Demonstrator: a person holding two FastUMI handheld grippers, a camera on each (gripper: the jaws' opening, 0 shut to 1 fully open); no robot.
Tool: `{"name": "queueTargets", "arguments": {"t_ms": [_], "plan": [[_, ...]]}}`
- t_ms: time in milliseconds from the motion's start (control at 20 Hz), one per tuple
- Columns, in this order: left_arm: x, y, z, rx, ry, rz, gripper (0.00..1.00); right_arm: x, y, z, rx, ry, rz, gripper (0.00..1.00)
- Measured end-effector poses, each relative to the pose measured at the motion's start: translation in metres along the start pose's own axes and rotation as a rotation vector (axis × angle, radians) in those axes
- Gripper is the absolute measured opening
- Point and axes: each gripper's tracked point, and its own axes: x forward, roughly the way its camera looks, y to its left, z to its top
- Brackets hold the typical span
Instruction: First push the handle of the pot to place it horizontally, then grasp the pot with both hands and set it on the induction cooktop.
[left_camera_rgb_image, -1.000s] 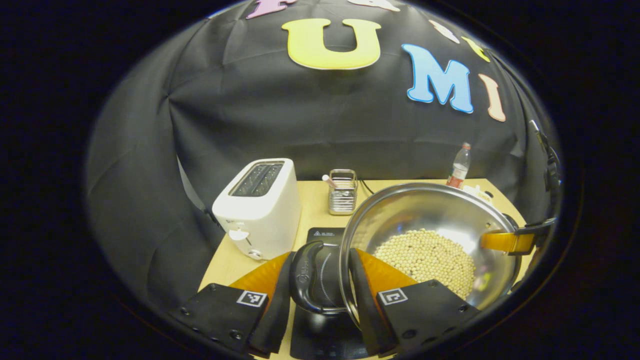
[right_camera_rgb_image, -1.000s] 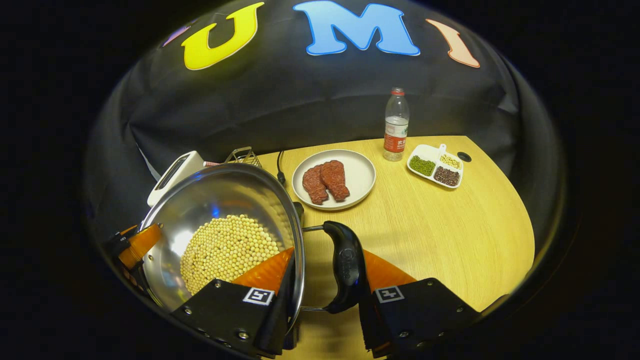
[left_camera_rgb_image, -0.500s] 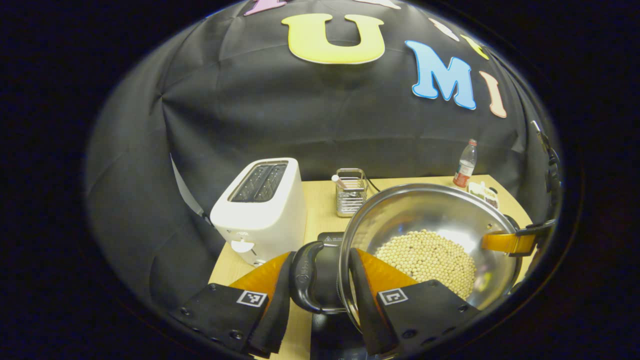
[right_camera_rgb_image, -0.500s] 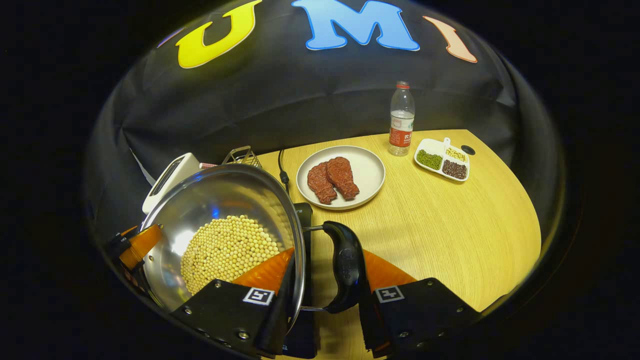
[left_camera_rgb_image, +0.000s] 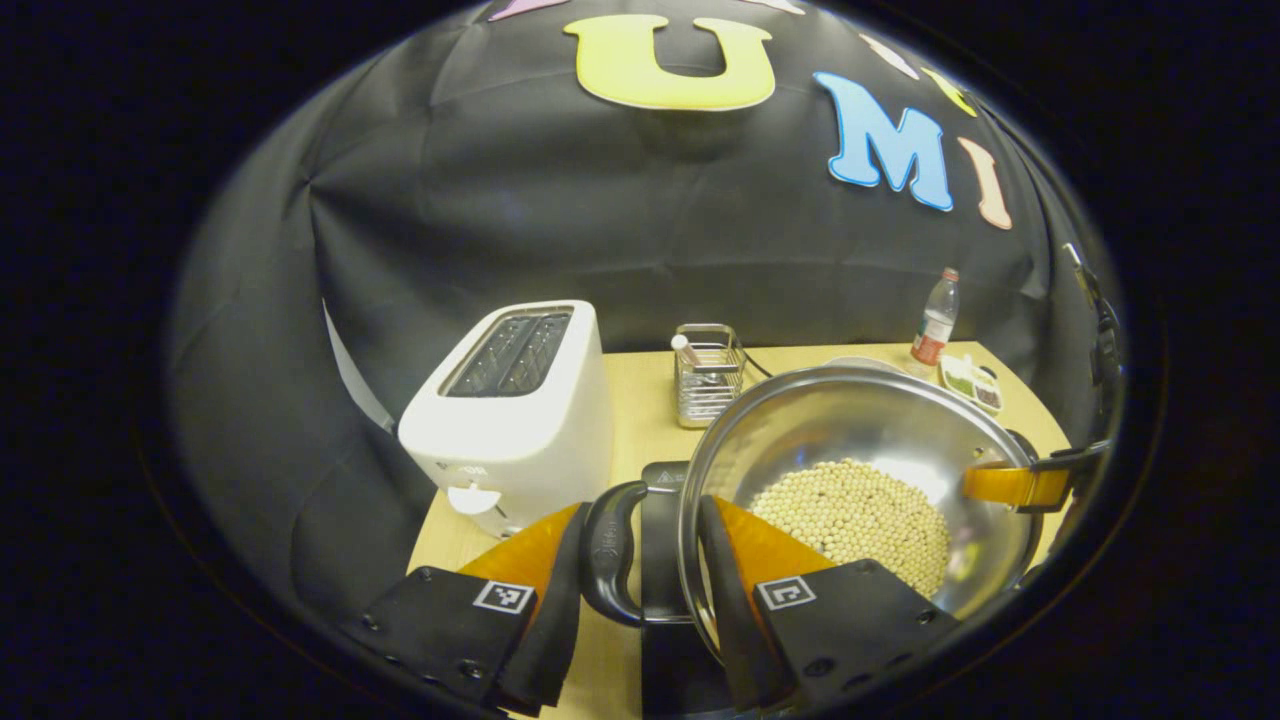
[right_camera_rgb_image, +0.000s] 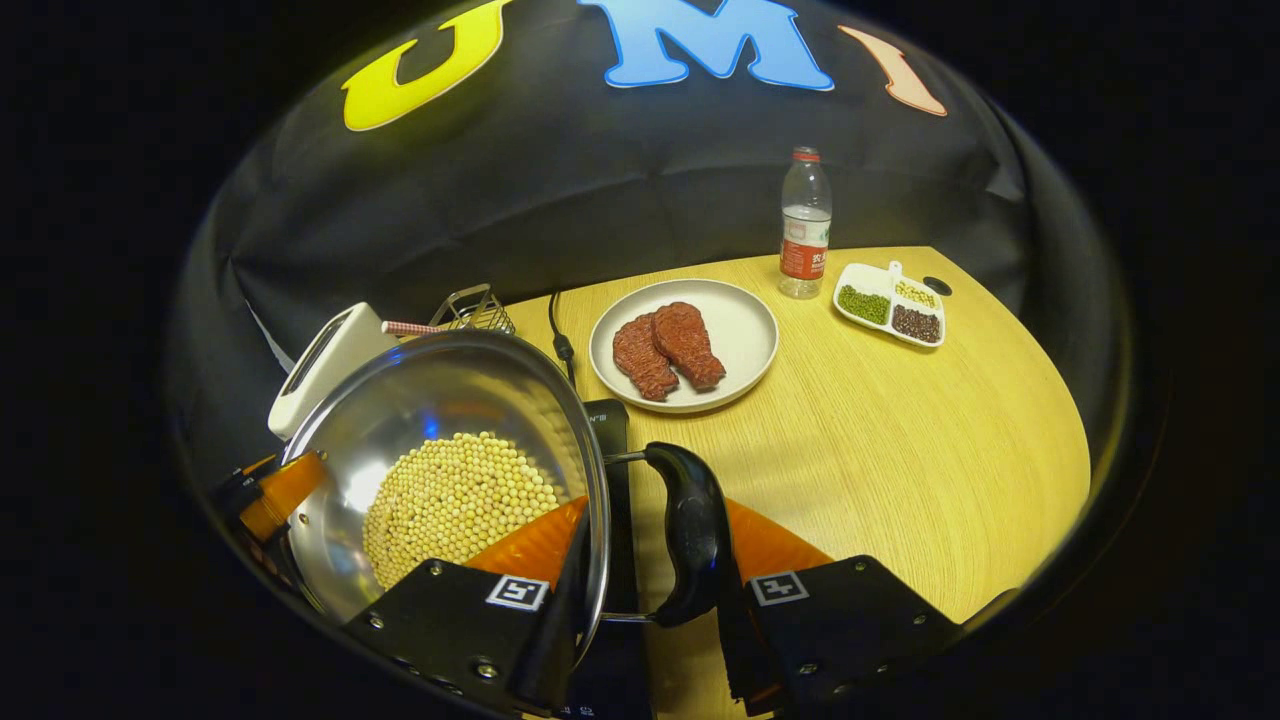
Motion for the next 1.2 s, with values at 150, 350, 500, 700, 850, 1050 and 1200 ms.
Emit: {"name": "queueTargets", "arguments": {"t_ms": [150,350,500,700,850,1050,1200], "plan": [[0.001,0.0,-0.001,-0.006,0.008,0.001,0.7,0.005,0.002,-0.002,-0.006,0.003,-0.004,0.59],[0.004,-0.003,-0.003,-0.015,0.004,-0.006,0.67,0.009,0.002,-0.005,-0.007,-0.004,-0.007,0.59],[0.003,-0.001,-0.003,-0.012,0.004,-0.013,0.64,0.014,0.001,-0.008,-0.004,-0.001,-0.014,0.59],[0.003,-0.001,-0.001,-0.012,-0.007,-0.015,0.67,0.018,0.0,-0.01,0.004,-0.001,-0.019,0.59],[0.002,-0.001,-0.002,-0.026,-0.016,-0.014,0.63,0.022,0.002,-0.009,-0.003,-0.016,-0.017,0.59],[0.004,0.0,-0.003,-0.027,-0.028,0.002,0.71,0.025,0.004,-0.007,-0.003,-0.02,-0.006,0.59],[-0.004,0.007,-0.001,-0.035,-0.04,0.038,0.75,0.022,0.008,-0.005,-0.028,-0.026,0.028,0.62]]}}
